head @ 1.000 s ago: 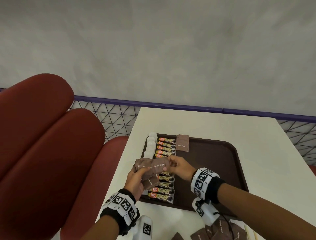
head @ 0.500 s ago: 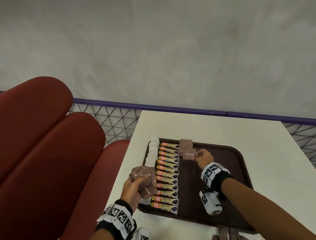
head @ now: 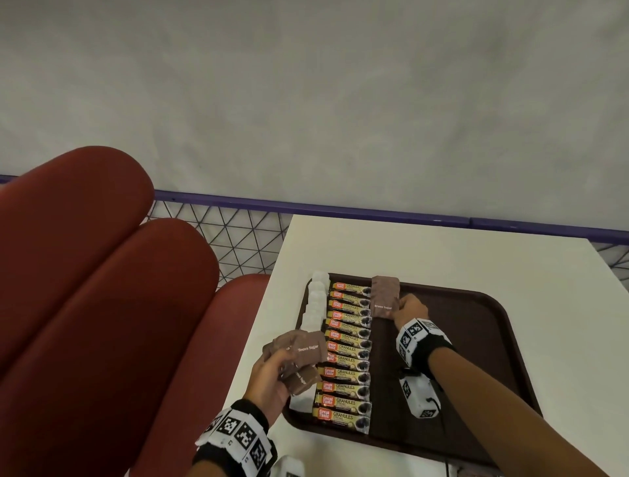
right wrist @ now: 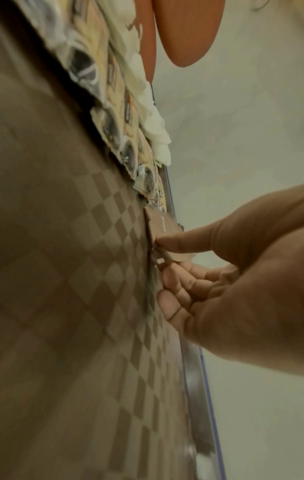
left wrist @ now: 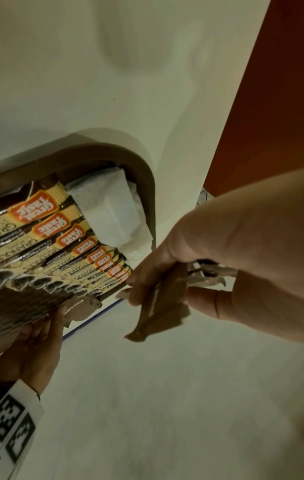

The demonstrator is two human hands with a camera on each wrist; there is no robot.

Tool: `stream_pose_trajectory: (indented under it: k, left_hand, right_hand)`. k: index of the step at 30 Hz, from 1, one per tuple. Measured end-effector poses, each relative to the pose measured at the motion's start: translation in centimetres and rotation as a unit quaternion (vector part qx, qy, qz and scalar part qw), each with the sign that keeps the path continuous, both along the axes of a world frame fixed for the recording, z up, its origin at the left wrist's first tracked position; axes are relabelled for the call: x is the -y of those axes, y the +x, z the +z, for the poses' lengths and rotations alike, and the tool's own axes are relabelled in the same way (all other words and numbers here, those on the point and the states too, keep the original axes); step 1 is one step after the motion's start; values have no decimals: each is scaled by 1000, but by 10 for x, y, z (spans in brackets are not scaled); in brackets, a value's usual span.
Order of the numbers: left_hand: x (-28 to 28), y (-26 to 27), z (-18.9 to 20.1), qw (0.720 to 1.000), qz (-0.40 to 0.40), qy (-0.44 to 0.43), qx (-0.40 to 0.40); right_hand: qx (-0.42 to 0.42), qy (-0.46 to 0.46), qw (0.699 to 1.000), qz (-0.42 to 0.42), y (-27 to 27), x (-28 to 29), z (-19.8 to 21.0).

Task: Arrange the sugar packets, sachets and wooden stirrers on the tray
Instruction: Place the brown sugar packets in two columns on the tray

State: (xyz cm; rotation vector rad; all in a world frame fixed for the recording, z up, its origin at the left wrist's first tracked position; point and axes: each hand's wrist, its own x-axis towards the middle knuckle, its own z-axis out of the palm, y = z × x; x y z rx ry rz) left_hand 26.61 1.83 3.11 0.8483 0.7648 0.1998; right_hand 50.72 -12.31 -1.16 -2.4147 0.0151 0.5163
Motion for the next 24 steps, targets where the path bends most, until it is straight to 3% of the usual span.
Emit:
stream_pose_trajectory:
  k: [5, 11, 17, 20, 24]
  left_hand:
    - [-3, -1, -3, 1000, 15, -13, -12]
    - [7, 1, -1, 1000, 21, -7, -10]
    - [9, -2, 2, 998, 52, -12, -21]
    - [6, -6, 9, 998, 67, -10, -15]
    - [6, -12, 17, 998, 66, 7, -10]
  right_hand:
    - [-10, -32, 999, 8, 1, -4, 2]
    - [150, -70, 986, 25, -27, -3, 13]
    - [211, -75, 950, 217, -57, 4, 25]
    - [195, -47, 926, 321, -76, 3, 28]
    - [161, -119, 882, 426, -100, -11, 26]
